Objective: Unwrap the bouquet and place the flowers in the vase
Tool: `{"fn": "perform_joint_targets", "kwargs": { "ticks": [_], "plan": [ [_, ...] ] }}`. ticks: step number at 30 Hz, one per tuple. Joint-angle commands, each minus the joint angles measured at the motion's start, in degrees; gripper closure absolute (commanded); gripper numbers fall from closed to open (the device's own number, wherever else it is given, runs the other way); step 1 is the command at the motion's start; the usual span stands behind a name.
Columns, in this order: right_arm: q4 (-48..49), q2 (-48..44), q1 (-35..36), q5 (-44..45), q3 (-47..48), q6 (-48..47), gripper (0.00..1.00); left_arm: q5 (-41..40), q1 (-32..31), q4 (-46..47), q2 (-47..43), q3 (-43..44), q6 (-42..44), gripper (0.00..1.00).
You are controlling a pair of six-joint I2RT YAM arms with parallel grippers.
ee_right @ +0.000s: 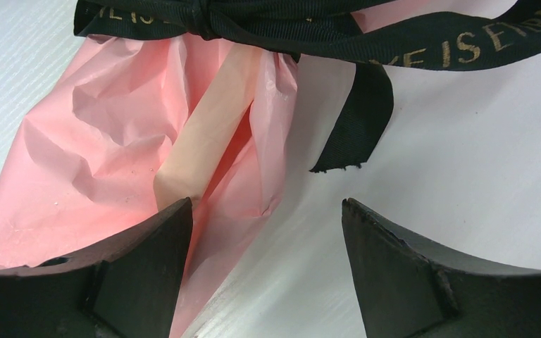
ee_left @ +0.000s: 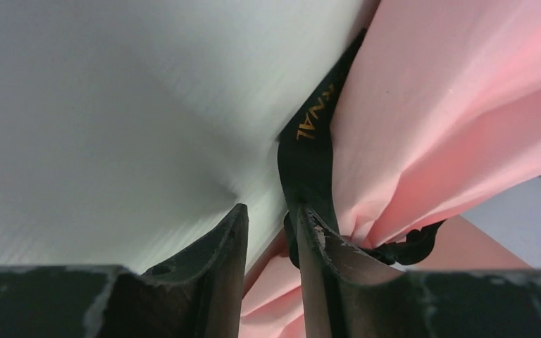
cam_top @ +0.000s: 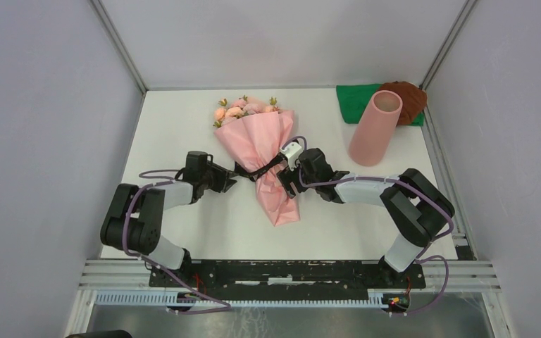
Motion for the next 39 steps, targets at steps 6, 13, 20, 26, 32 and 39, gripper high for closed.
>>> {"fn": "perform_joint_targets", "kwargs": {
  "ticks": [6, 13, 20, 26, 32, 39],
  "plan": [
    [1.03, -1.19, 0.26, 0.82, -0.14, -0.68, 0.17, 2.48, -0.16, 7.05, 4.52, 4.21, -2.32, 0.65],
    [1.10, -0.58, 0.23, 0.38, 0.02, -0.72, 0.17, -0.28, -0.18, 5.15, 5.43, 7.81, -1.21, 0.67],
    [1.08, -0.40, 0.23, 0.63, -0.23, -0.71, 0.17, 0.25, -0.18, 6.01, 9.97, 11.07, -0.82, 0.66],
    [1.26, -0.20, 0.28, 0.73, -0.32, -0.65, 0.17, 1.08, -0.18, 8.73, 12.76, 10.70, -1.75, 0.65],
    [1.38, 0.32, 0.27, 0.47, -0.27, -0.68, 0.17, -0.05, -0.03, 7.22, 10.92, 11.93, -0.26, 0.54],
    [1.54, 0.83, 0.26, 0.03, -0.23, -0.68, 0.17, -4.51, 1.05, -0.53, 1.31, 14.02, 4.65, 0.52]
  ]
}}
